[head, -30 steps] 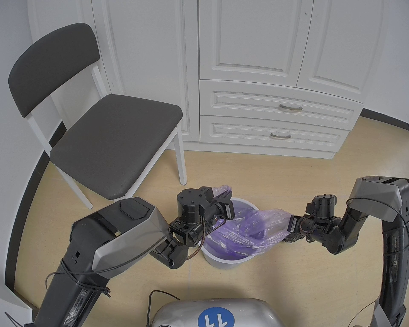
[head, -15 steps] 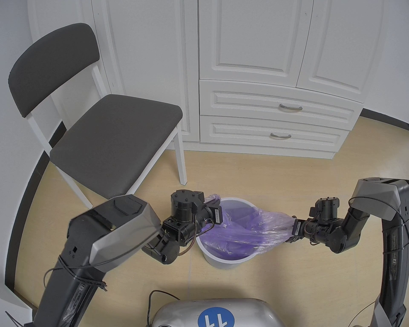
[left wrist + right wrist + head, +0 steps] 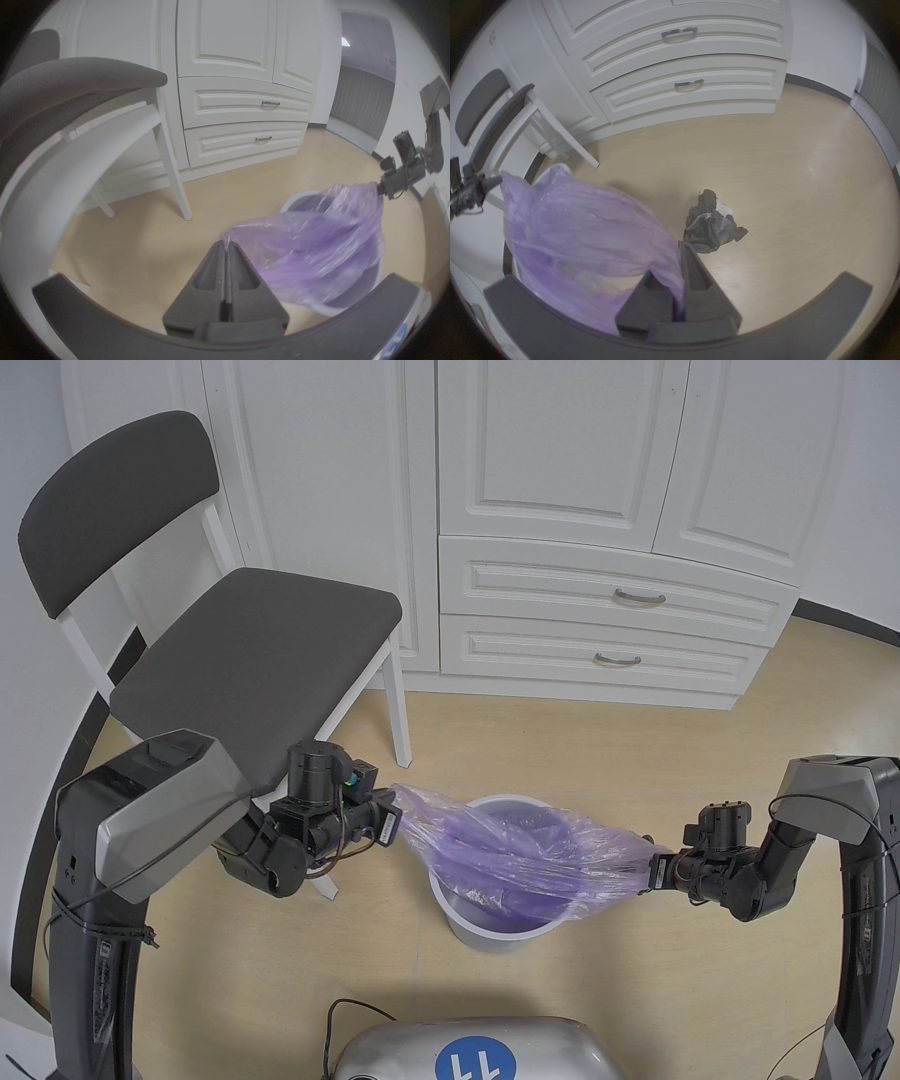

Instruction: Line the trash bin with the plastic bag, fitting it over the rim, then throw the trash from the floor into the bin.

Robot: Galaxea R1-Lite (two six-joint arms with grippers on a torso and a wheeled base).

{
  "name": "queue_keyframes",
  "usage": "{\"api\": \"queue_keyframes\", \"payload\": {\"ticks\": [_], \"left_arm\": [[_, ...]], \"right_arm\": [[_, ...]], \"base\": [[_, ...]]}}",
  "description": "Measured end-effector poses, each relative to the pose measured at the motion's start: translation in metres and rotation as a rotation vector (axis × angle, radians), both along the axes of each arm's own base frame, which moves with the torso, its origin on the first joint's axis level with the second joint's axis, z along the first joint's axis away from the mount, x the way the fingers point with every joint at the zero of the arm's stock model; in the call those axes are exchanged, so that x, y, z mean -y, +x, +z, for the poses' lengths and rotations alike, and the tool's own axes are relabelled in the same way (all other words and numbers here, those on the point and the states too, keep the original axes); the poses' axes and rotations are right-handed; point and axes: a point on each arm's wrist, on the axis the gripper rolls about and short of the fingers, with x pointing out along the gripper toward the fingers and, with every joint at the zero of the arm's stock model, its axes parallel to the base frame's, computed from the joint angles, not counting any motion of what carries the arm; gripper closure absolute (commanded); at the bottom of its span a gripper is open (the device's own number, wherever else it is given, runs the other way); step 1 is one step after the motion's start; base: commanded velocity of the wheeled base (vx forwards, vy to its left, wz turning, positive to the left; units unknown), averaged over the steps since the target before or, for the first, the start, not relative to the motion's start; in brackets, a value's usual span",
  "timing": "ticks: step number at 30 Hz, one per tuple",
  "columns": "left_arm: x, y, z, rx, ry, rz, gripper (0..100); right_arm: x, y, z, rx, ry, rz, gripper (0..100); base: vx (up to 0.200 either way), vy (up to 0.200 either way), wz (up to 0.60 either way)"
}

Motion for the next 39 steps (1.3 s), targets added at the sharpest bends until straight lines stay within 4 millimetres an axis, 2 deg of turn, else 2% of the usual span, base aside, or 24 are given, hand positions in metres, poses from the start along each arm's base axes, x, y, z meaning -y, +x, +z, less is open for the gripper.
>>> {"api": "queue_keyframes", "payload": {"ticks": [4,7,20,28,34,39], "left_arm": [[-0.020,0.008,0.001,0.022,0.048,0.025,100],[-0.026,0.013,0.000,0.018,0.059,0.038,100],[-0.043,0.016,-0.009,-0.020,0.114,0.043,100],[-0.052,-0.002,-0.014,-0.085,0.149,-0.085,100],[-0.059,-0.023,-0.005,-0.130,0.169,-0.220,100],[-0.059,-0.029,0.002,-0.120,0.169,-0.242,100]], "right_arm": [[0.006,-0.002,-0.003,-0.008,-0.043,0.012,100],[0.010,-0.004,-0.005,-0.015,-0.059,0.014,100],[0.015,-0.015,-0.011,-0.050,-0.119,0.054,100],[0.014,-0.037,-0.008,-0.089,-0.224,0.146,100],[0.011,-0.058,0.003,-0.102,-0.252,0.255,100],[0.008,-0.064,0.010,-0.090,-0.254,0.282,100]], "base": [[0.000,0.000,0.00],[0.000,0.000,0.00],[0.000,0.000,0.00],[0.000,0.000,0.00],[0.000,0.000,0.00],[0.000,0.000,0.00]]}}
